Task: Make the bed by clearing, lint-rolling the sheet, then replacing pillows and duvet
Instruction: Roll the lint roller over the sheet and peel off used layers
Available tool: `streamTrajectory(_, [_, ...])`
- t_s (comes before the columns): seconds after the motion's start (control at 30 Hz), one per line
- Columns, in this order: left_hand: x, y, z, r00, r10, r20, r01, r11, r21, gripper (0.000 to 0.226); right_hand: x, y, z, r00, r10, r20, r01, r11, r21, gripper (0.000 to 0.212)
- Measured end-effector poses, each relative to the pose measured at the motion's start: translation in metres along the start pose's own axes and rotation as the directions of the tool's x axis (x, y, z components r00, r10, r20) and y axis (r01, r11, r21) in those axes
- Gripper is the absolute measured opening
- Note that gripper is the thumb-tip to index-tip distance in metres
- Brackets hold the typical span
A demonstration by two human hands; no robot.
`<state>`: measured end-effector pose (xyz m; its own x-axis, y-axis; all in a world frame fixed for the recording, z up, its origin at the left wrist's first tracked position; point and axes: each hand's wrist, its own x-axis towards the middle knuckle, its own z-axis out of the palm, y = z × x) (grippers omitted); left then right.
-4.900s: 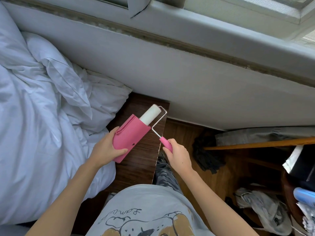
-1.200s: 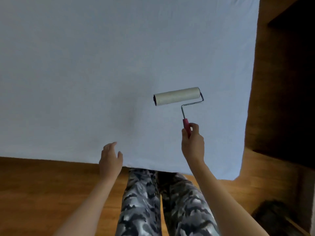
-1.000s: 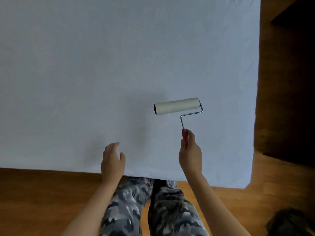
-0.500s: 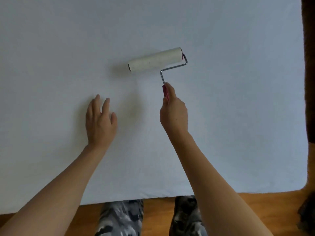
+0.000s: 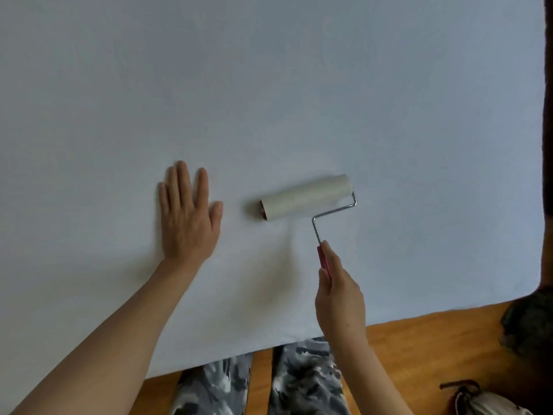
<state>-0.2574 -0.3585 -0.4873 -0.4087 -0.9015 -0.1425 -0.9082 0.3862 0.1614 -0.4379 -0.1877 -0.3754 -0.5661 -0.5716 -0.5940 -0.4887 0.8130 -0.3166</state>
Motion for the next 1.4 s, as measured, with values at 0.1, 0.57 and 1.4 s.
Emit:
streamTrajectory(0.1, [-0.011,0.002,0.004,1.0,0.02,-0.014,-0.02,1.0,0.003,0.06,-0.048,0.042,0.011,0.999,0.042,0.028,-0.044,0.998,0.049,0.058])
streamTrajectory(0.57, [-0.043,0.008,0.008,0.999,0.002,-0.043,-0.001,1.0,0.01,0.058,-0.066,0.054,-0.003,0.997,-0.069,-0.042,0.073,0.992,0.1,0.061])
streamTrajectory(1.4, [-0.051,0.009,0.008,0.999,-0.016,-0.052,0.017,1.0,0.003,0.056,-0.018,0.066,-0.006,0.998,-0.068,0.017,0.067,0.997,0.038,0.045])
